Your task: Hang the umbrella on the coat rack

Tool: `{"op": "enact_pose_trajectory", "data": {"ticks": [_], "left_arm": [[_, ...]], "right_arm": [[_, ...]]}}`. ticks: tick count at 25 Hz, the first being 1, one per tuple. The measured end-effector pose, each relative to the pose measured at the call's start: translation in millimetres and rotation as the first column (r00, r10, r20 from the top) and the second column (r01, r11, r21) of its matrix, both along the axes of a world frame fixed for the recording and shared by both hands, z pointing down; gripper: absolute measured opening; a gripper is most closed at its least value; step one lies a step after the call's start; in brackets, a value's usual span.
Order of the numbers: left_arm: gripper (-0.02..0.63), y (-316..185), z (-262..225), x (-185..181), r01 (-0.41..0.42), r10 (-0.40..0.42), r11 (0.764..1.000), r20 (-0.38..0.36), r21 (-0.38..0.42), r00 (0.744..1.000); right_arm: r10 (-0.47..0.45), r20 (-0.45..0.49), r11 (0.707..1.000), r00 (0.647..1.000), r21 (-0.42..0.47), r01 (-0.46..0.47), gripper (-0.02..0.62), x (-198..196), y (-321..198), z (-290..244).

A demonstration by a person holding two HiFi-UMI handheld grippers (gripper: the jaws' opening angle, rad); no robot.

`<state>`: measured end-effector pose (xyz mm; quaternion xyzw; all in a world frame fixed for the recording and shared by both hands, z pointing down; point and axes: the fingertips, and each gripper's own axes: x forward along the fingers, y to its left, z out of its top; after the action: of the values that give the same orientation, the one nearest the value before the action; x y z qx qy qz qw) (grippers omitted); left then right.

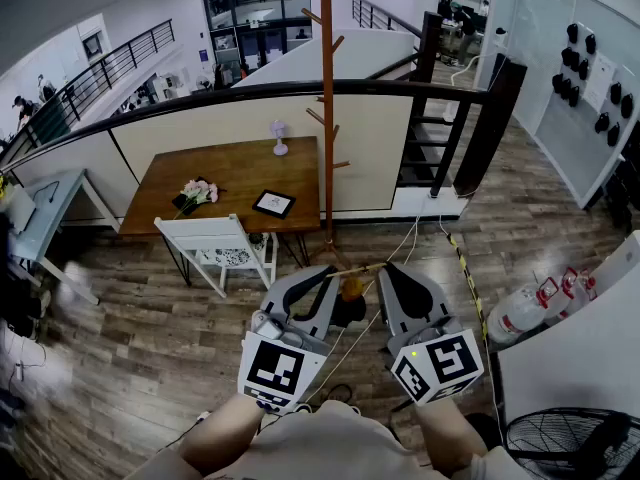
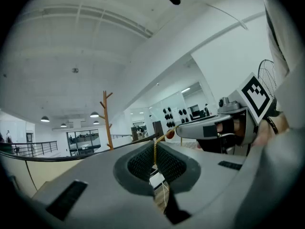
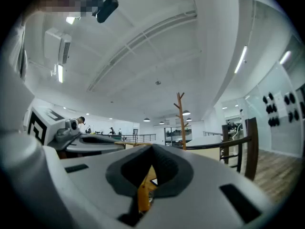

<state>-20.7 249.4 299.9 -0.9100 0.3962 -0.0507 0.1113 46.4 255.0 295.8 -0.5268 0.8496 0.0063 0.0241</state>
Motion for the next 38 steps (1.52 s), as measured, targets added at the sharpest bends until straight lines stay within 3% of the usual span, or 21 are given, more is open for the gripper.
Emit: {"op": "enact_pose_trajectory", "data": {"ticks": [6,10,12,20,27,38], "left_arm": [[0.005,-3.4,2.2,18.2,-0.006,0.005,1.000,-0.036,-0.029,0.999],[0.005,1.9,-1.1,33.3,-0.024,0.022,0.999,-0.044,-0.035,0.999],[0.005,9.1,-6.2,39.5,-0.036,0.035,0.999,-0.048,-0.028,0.998],[0.005,27.8,-6.4,43.5,-0.015,0.006,0.997,-0.120,-0.078,0.993],[0.005,23.6,-9.3,52.2,0.018,-0.018,1.000,-0.051,-0.012,0.999],[0.005,-30.0,-0.1,55.7,0.029,-0.030,0.999,-0.042,-0.030,0.999]], "right_arm": [[0.004,-0.003,1.000,1.000,-0.002,-0.004,0.005,18.4,-1.5,-2.2],[-0.052,0.122,0.996,0.991,-0.072,0.061,0.005,29.6,2.4,-1.7],[-0.064,0.135,0.994,0.989,-0.075,0.075,0.005,34.7,6.3,-3.1],[-0.126,0.051,0.991,0.991,-0.037,0.128,0.005,39.5,27.4,3.4],[-0.161,0.052,0.987,0.986,-0.016,0.162,0.005,49.1,23.0,-1.0],[-0.155,0.043,0.988,0.987,-0.011,0.156,0.005,53.4,-32.9,-1.5]]}}
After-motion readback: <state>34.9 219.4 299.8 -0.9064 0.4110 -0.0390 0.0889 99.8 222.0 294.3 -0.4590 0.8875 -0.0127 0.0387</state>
